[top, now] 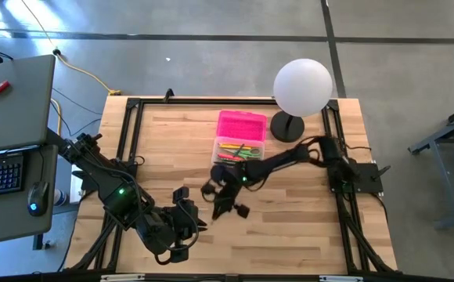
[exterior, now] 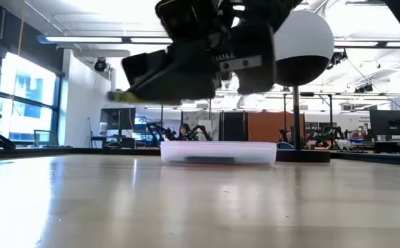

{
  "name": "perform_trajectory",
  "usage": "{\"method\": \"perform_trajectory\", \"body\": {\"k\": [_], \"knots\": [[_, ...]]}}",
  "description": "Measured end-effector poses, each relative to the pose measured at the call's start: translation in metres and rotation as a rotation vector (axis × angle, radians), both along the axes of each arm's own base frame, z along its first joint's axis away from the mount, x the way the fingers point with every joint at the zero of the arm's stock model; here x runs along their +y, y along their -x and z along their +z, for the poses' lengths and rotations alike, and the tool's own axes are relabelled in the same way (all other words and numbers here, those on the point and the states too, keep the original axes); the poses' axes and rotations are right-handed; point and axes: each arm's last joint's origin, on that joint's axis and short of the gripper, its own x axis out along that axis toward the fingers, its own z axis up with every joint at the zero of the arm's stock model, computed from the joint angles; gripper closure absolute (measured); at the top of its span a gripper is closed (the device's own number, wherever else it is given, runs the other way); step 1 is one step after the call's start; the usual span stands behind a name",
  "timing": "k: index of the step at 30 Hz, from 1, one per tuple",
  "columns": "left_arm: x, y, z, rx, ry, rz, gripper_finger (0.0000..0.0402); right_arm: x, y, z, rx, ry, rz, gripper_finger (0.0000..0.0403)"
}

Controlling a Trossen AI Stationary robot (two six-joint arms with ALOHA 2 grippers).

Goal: Pick & place school supplies into a supply box
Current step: Put the green crayon into the transparent supply box

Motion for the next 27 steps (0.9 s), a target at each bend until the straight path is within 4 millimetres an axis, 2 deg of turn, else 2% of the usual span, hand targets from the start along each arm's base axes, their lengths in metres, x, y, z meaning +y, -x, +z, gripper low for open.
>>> {"method": "perform_trajectory", "body": {"k": [5, 10, 17, 21, 27], "knots": [[0.0, 0.0, 0.0, -0.002, 0.001, 0.001, 0.0328, -0.042, 0.007, 0.021, 0.011, 0.109, -0.115, 0.0393], [-0.001, 0.0, 0.0, 0.007, 0.014, -0.014, 0.0328, -0.095, 0.01, 0.037, 0.004, 0.134, -0.306, 0.0394], [-0.001, 0.0, 0.0, 0.005, 0.019, -0.018, 0.0328, -0.163, 0.021, 0.034, 0.138, 0.205, -0.708, 0.0396], [-0.001, 0.0, 0.0, 0.005, 0.019, -0.017, 0.0328, -0.179, 0.031, 0.028, 0.254, 0.259, -0.829, 0.0397], [-0.001, 0.0, 0.0, 0.005, 0.019, -0.017, 0.0328, -0.18, 0.037, 0.022, 0.35, 0.353, -0.939, 0.0388]]}}
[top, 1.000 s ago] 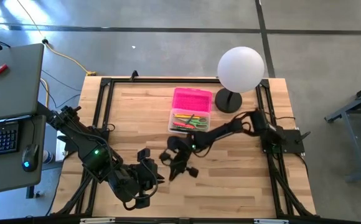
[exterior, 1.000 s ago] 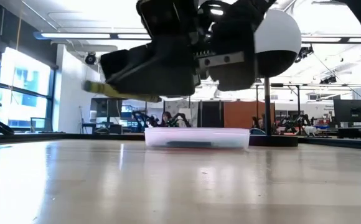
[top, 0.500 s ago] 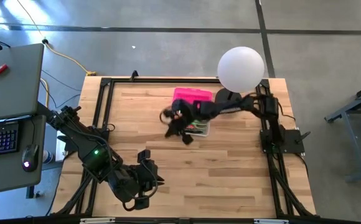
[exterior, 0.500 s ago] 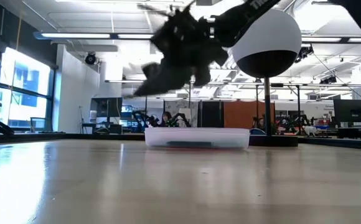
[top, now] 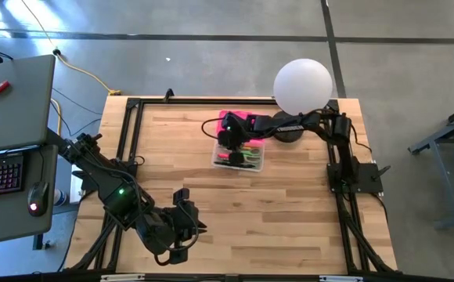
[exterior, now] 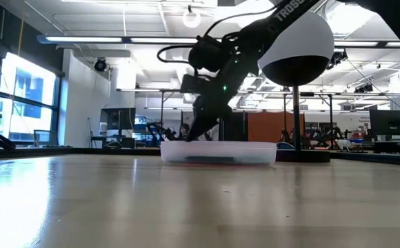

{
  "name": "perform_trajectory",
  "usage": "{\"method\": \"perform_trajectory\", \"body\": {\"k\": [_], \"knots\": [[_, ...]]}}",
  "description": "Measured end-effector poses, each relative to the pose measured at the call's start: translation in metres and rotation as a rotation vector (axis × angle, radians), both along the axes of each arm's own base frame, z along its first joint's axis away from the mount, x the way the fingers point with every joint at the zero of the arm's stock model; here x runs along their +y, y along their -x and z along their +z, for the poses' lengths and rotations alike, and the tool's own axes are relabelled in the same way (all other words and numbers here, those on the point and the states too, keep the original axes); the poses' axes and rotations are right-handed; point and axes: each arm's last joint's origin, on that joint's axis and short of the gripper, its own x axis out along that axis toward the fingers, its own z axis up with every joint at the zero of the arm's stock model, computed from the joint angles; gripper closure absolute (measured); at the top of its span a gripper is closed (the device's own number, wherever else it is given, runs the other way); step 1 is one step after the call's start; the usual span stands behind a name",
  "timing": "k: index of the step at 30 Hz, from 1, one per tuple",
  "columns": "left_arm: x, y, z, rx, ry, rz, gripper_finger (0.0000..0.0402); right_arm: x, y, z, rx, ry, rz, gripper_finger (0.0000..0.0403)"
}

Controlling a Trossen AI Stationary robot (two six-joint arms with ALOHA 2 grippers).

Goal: Pick & place school supplies into a supply box
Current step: Put the green crayon into the transparent supply box, then close the transparent supply box

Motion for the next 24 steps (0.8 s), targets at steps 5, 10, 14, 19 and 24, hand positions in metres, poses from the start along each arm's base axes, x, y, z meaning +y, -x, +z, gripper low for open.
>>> {"method": "perform_trajectory", "body": {"k": [5, 10, 14, 19, 24], "knots": [[0.0, 0.0, 0.0, 0.0, 0.0, 0.0, 0.0328, 0.001, 0.0, -0.001, 0.009, -0.027, -0.064, 0.0386], [0.0, 0.0, 0.0, -0.001, -0.001, 0.001, 0.0328, 0.001, 0.001, -0.001, 0.017, -0.036, -0.066, 0.0357], [0.0, -0.001, 0.0, -0.011, -0.01, 0.015, 0.0328, 0.001, 0.001, -0.001, 0.018, -0.03, -0.07, 0.0332], [-0.004, -0.006, -0.002, -0.037, 0.0, 0.025, 0.0328, 0.002, 0.004, 0.005, 0.028, -0.032, -0.07, 0.0311], [-0.002, -0.012, -0.006, -0.038, -0.039, 0.067, 0.0328, 0.005, 0.019, 0.039, 0.017, -0.009, -0.106, 0.0305]]}}
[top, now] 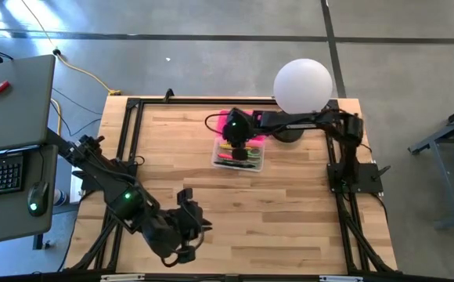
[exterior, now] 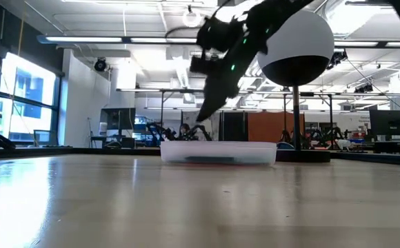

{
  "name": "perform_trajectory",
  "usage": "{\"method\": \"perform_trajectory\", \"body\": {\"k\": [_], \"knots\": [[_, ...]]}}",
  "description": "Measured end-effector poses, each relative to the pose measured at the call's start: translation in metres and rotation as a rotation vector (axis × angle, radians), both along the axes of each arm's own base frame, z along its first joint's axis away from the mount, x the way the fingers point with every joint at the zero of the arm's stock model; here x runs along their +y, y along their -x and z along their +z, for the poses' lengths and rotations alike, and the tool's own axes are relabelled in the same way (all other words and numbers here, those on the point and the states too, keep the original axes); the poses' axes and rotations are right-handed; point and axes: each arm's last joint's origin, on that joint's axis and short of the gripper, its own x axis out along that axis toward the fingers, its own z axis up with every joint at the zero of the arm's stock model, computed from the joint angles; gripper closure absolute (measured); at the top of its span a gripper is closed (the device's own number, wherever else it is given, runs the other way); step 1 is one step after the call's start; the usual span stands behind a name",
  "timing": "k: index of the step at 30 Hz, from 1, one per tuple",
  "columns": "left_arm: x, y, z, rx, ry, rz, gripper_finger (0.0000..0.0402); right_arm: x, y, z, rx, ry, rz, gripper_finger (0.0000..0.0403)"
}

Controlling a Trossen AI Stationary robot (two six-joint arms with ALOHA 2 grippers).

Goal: Pick & place school supplies into a supply box
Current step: Close the transparent supply box

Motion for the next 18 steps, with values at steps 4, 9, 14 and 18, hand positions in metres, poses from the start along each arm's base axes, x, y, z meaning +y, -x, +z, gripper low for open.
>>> {"method": "perform_trajectory", "body": {"k": [4, 9, 14, 18], "knots": [[0.01, -0.003, -0.002, -0.007, -0.031, 0.104, 0.0328, 0.007, 0.019, 0.035, -0.014, 0.008, -0.042, 0.0305], [0.037, 0.002, -0.015, 0.071, -0.098, 0.394, 0.0328, 0.025, 0.045, 0.065, 0.029, -0.003, -0.042, 0.0305], [0.066, 0.021, -0.031, 0.194, -0.127, 0.718, 0.0328, 0.047, 0.075, 0.041, 0.035, -0.092, -0.031, 0.0305], [0.077, 0.019, -0.053, 0.219, -0.131, 0.78, 0.0328, 0.065, 0.11, 0.008, -0.038, -0.167, 0.007, 0.0305]]}}
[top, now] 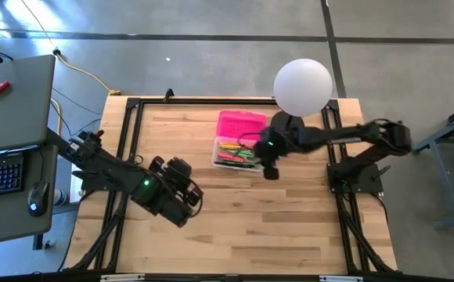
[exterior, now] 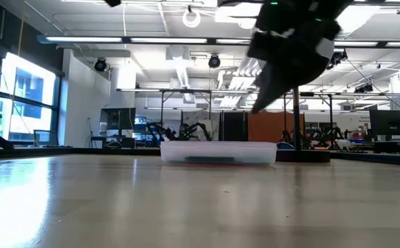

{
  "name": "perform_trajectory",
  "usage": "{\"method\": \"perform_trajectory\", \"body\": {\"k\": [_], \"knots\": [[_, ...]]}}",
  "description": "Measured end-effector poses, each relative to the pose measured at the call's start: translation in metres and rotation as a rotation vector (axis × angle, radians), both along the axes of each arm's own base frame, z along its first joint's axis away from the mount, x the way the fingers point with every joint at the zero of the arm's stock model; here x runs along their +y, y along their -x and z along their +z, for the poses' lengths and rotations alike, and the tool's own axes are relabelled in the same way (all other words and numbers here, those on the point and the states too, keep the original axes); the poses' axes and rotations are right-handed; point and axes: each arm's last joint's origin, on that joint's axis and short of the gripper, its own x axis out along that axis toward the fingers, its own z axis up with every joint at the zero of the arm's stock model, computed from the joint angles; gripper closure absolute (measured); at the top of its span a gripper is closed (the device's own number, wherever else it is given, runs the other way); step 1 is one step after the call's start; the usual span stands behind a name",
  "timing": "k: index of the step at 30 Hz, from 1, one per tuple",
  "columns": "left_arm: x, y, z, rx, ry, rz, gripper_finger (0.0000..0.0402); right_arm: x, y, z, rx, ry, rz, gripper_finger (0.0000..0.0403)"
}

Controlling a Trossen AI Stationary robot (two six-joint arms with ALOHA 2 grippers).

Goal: Pick & place school supplies into a supply box
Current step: Close the transparent supply box

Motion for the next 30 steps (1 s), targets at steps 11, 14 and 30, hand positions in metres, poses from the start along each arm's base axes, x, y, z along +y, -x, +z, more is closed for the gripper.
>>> {"method": "perform_trajectory", "body": {"k": [11, 14, 30], "knots": [[0.063, 0.023, -0.018, 0.031, 0.104, 0.206, 0.0328, 0.012, 0.064, -0.017, -0.504, 0.131, 0.0, 0.0363], [0.086, 0.026, -0.016, -0.032, 0.166, 0.188, 0.0328, 0.013, 0.069, -0.022, -0.55, 0.153, -0.011, 0.0384], [0.212, -0.018, -0.09, -0.234, 0.203, -0.057, 0.0328, 0.021, 0.038, -0.073, -0.351, 0.156, -0.118, 0.0402]]}}
